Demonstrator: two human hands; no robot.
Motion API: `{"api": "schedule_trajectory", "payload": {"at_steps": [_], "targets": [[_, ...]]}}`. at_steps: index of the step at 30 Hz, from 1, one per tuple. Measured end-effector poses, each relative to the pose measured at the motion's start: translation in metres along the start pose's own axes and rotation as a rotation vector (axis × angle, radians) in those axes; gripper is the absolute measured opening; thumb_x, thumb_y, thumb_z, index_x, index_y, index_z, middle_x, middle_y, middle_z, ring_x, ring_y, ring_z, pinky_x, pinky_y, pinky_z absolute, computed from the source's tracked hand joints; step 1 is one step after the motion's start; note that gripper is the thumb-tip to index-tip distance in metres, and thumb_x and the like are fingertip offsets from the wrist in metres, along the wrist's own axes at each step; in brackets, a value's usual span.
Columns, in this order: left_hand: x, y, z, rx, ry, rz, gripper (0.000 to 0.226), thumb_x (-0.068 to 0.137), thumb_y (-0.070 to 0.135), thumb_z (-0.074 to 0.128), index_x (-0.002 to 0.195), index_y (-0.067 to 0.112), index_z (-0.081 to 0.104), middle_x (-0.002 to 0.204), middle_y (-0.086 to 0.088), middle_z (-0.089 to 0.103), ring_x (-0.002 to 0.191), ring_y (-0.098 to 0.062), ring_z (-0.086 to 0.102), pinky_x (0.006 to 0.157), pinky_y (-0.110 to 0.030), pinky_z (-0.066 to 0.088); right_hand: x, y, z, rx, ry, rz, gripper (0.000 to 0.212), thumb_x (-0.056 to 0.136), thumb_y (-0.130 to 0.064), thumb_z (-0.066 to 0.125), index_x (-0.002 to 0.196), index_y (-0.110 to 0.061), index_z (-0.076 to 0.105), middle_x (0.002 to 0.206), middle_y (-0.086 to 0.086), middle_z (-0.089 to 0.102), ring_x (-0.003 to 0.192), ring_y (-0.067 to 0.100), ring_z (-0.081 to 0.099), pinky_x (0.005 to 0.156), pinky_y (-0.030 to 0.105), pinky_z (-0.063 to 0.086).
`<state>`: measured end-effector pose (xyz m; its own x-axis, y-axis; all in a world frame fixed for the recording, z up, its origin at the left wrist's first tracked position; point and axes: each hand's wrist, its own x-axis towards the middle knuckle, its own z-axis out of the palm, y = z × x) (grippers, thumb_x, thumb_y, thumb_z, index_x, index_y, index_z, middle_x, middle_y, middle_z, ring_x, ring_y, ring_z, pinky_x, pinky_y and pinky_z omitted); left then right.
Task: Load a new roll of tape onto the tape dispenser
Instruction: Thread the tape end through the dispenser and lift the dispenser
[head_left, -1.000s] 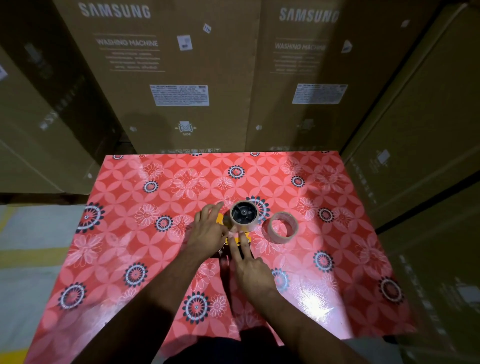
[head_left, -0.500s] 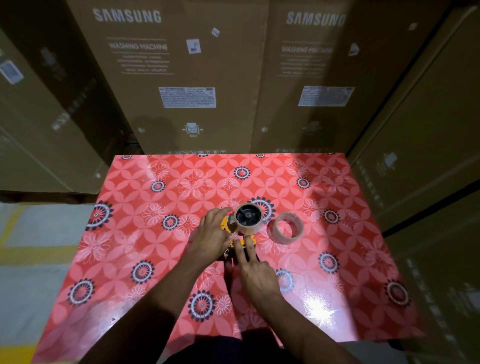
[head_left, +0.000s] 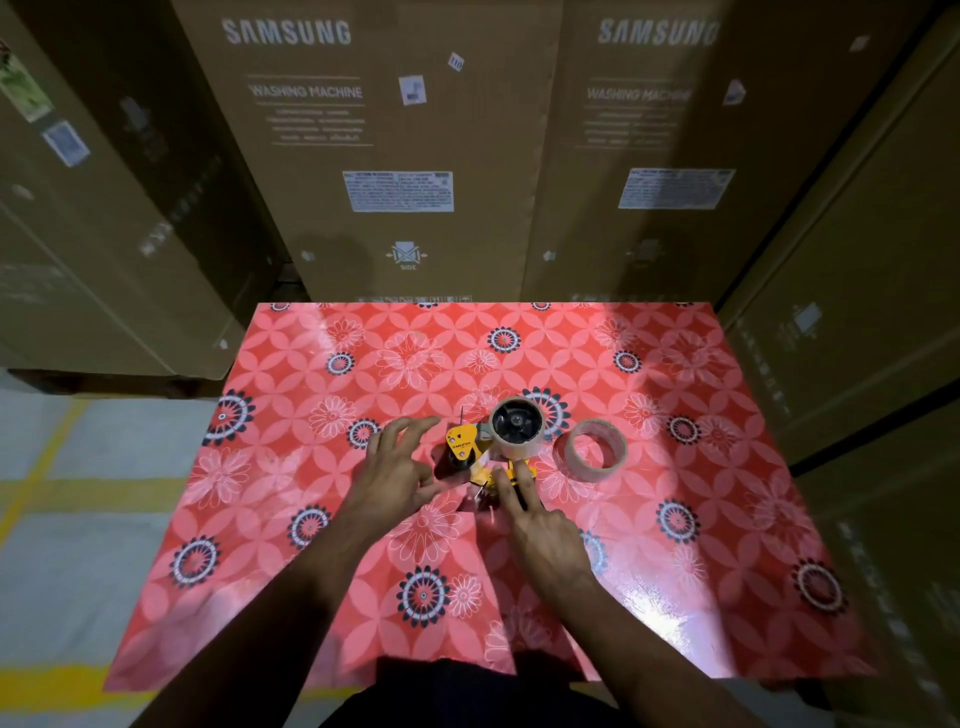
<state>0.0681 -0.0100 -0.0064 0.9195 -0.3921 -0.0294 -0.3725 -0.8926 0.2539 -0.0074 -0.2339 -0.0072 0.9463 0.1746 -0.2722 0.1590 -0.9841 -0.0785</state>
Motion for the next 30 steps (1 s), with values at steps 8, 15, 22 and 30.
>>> {"api": "schedule_trajectory", "payload": {"at_steps": [8,15,22,30], "targets": [[-0.019,-0.027,-0.005,0.079,0.02,-0.037,0.027,0.079,0.059,0.07,0.066,0.036,0.071,0.164,0.021,0.012,0.152,-0.022,0.008,0.118,-0.058,0.015,0.013,0.016,0.024,-0.017,0.099,0.019,0.108,0.066,-0.003,0.079,0.157,-0.022,0.023,0.166,0.011,0.025,0.033,0.023,0.054,0.036,0.024,0.011],[-0.025,-0.025,-0.009,0.049,0.036,0.0,0.024,0.08,0.056,0.071,0.066,0.036,0.069,0.163,0.023,0.012,0.152,-0.021,0.003,0.118,-0.056,0.008,0.013,0.025,0.02,0.038,0.164,-0.047,0.082,0.082,-0.029,0.075,0.154,-0.027,0.033,0.165,0.003,0.032,0.033,0.025,0.054,0.033,0.023,0.024],[-0.037,-0.034,-0.012,0.055,-0.017,-0.048,0.026,0.082,0.052,0.071,0.065,0.033,0.07,0.165,0.019,0.011,0.153,-0.021,-0.001,0.118,-0.054,0.003,0.007,0.016,0.002,0.025,0.134,-0.028,0.074,0.086,-0.026,0.068,0.154,-0.024,0.038,0.163,0.005,0.034,0.054,0.033,0.067,0.038,0.03,0.039],[-0.036,-0.028,-0.01,0.146,-0.019,-0.046,0.027,0.083,0.051,0.071,0.066,0.031,0.071,0.165,0.011,0.02,0.151,-0.024,0.009,0.118,-0.056,0.011,0.026,-0.016,-0.006,-0.032,0.13,-0.046,0.074,0.084,-0.019,0.077,0.148,0.0,0.044,0.151,0.022,0.049,0.144,0.039,0.04,0.117,0.05,0.032]]}}
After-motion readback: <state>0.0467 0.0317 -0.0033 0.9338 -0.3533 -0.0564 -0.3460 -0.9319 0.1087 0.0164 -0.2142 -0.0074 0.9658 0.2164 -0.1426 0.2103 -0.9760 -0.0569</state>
